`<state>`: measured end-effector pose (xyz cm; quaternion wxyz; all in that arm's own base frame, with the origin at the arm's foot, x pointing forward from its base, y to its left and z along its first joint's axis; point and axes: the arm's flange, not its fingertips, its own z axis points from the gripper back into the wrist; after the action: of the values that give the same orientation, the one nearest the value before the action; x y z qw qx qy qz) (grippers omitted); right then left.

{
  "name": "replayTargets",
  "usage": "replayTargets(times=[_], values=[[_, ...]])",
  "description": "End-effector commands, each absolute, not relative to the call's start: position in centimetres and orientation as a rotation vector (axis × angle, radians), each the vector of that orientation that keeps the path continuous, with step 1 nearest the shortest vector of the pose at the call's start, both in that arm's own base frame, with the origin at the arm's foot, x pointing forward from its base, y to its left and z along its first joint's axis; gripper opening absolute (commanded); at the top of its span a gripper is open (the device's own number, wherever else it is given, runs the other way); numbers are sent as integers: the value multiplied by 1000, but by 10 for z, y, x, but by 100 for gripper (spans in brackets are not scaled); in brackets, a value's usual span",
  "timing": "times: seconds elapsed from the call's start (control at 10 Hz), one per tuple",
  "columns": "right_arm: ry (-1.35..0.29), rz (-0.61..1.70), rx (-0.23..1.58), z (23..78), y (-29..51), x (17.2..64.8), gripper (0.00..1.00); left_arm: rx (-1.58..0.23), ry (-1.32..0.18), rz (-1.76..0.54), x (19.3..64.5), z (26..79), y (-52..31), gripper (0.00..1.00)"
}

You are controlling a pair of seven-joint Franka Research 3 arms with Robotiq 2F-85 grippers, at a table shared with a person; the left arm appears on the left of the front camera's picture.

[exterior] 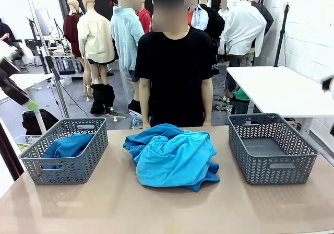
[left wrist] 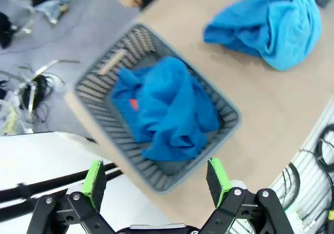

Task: Sort the tops and bottoms.
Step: Lift clothes from the center of the table with your right hand.

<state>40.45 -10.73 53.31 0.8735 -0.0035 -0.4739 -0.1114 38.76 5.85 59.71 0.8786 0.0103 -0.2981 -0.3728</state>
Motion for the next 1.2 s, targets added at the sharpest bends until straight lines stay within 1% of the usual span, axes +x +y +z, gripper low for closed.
replayTargets(times=[0.0, 0.1, 0.2, 0.3, 0.4, 0.5, 0.6, 0.7, 0.9, 1.0, 1.1], values=[[-1110, 57, 29, 599, -45, 430, 100, 82, -782, -697, 370, 616, 102, 100], [-1120, 163, 33, 621, -15, 436, 100, 138, -819, -638, 366, 619, 120, 100], [-1126, 267, 10, 640, 23, 439, 100, 152, -830, -580, 361, 617, 141, 100], [-1099, 379, 50, 652, 55, 445, 100, 173, -838, -522, 361, 610, 160, 100], [-1051, 493, 68, 661, 91, 451, 100, 223, -835, -423, 362, 602, 179, 100], [-970, 639, 23, 663, 134, 460, 100, 230, -905, -312, 361, 598, 204, 100], [-913, 748, -39, 659, 174, 469, 100, 198, -982, -240, 344, 599, 221, 100], [-840, 847, -72, 647, 210, 478, 100, 191, -877, -416, 354, 610, 197, 100], [-724, 956, -84, 609, 260, 487, 100, 191, -877, -416, 354, 610, 197, 100], [-674, 999, -49, 587, 279, 487, 100, 191, -877, -416, 354, 610, 197, 100], [-635, 1031, -71, 561, 298, 487, 100, 191, -877, -416, 354, 610, 197, 100]])
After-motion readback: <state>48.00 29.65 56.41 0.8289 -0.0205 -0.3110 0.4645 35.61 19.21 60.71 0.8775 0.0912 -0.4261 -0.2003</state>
